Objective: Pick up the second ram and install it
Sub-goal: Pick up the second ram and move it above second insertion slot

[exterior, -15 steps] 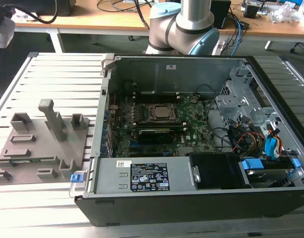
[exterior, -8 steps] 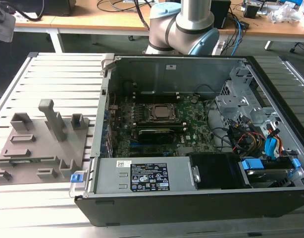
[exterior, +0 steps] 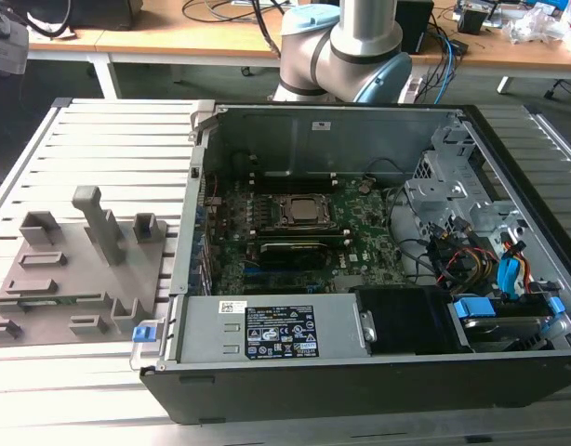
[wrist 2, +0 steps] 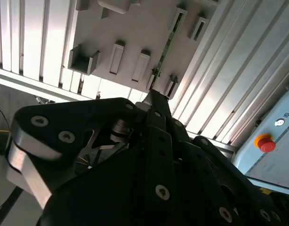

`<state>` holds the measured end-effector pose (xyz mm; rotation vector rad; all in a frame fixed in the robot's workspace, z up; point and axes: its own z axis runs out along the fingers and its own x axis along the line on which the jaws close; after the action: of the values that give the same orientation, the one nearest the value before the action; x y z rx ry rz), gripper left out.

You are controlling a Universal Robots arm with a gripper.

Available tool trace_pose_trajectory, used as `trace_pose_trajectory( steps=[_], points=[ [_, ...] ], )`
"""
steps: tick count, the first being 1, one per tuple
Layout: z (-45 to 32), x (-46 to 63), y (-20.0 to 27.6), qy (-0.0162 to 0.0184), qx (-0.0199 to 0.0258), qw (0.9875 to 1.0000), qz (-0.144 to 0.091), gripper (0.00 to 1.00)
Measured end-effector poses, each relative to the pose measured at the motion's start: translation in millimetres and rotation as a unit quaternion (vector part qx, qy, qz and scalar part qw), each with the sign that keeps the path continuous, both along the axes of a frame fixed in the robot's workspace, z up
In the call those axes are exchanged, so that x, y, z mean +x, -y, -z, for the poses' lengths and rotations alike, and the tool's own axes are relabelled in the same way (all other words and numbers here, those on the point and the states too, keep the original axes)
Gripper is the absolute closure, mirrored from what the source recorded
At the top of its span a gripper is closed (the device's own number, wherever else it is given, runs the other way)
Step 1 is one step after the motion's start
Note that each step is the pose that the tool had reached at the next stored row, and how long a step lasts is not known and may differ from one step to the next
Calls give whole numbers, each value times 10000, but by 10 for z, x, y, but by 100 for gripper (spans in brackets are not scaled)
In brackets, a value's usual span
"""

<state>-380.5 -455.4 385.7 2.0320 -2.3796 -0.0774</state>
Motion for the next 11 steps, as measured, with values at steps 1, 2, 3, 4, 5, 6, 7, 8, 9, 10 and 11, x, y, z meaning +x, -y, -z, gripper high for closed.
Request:
trace_pose_trajectory(
  steps=[1,2,3,4,5,6,7,8,9,10,11],
  points=[
    [0,0,0,0,0,10000,-1,89],
    [0,0,0,0,0,10000,-1,83],
    [0,0,0,0,0,10000,-4,70],
    [0,0,0,0,0,10000,-6,64],
    [0,0,0,0,0,10000,-7,64],
    [2,0,0,0,0,10000,-8,64],
    [11,0,0,0,0,10000,-8,64],
    [22,0,0,0,0,10000,-8,64],
    [32,0,0,0,0,10000,-8,64],
    [51,0,1,0,0,10000,-8,64],
    [60,-1,1,0,0,10000,-8,64]
  ],
)
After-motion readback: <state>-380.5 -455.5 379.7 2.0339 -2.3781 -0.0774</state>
